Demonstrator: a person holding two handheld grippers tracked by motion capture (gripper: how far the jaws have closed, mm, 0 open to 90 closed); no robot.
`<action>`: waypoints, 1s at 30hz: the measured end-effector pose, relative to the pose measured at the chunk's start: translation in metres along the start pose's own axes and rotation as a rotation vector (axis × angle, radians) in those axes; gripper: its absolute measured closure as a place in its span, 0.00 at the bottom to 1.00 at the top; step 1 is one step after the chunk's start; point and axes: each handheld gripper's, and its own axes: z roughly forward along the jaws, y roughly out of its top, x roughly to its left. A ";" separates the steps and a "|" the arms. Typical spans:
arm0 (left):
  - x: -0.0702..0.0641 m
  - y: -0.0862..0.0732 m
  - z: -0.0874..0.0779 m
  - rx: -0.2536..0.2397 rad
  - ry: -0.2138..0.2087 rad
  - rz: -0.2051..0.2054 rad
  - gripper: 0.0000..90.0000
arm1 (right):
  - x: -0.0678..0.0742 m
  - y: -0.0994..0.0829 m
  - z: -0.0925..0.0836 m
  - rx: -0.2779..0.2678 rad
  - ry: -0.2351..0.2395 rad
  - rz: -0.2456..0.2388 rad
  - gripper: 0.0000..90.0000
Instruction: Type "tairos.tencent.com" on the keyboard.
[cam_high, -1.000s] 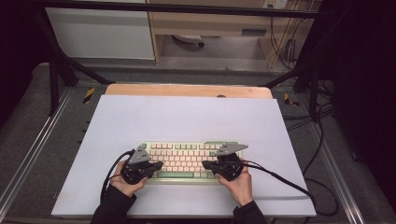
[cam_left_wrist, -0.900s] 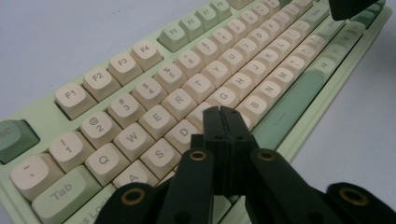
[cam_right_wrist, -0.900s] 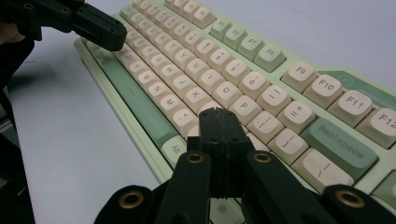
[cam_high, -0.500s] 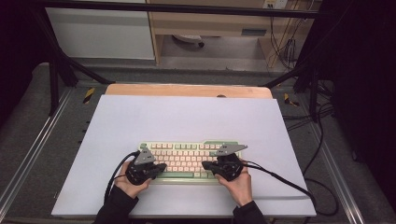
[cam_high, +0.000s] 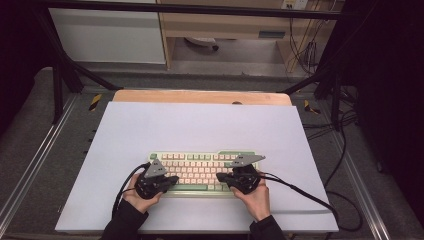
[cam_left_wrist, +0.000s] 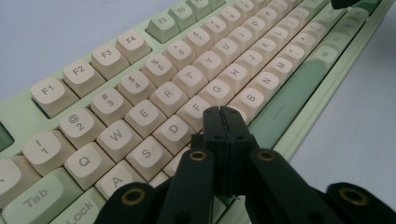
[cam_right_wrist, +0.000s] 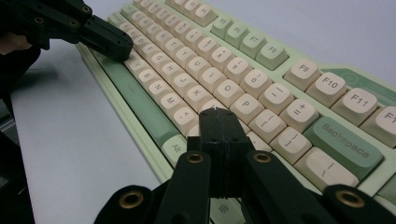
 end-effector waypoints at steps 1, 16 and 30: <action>0.000 0.000 -0.001 -0.005 0.000 0.000 1.00 | 0.000 0.000 0.000 0.000 0.000 -0.001 1.00; 0.009 0.001 -0.014 -0.027 0.013 -0.017 1.00 | 0.000 0.000 -0.002 -0.004 -0.001 0.005 1.00; 0.018 0.010 -0.019 -0.038 0.039 -0.035 1.00 | 0.000 0.000 -0.001 -0.002 0.000 0.005 1.00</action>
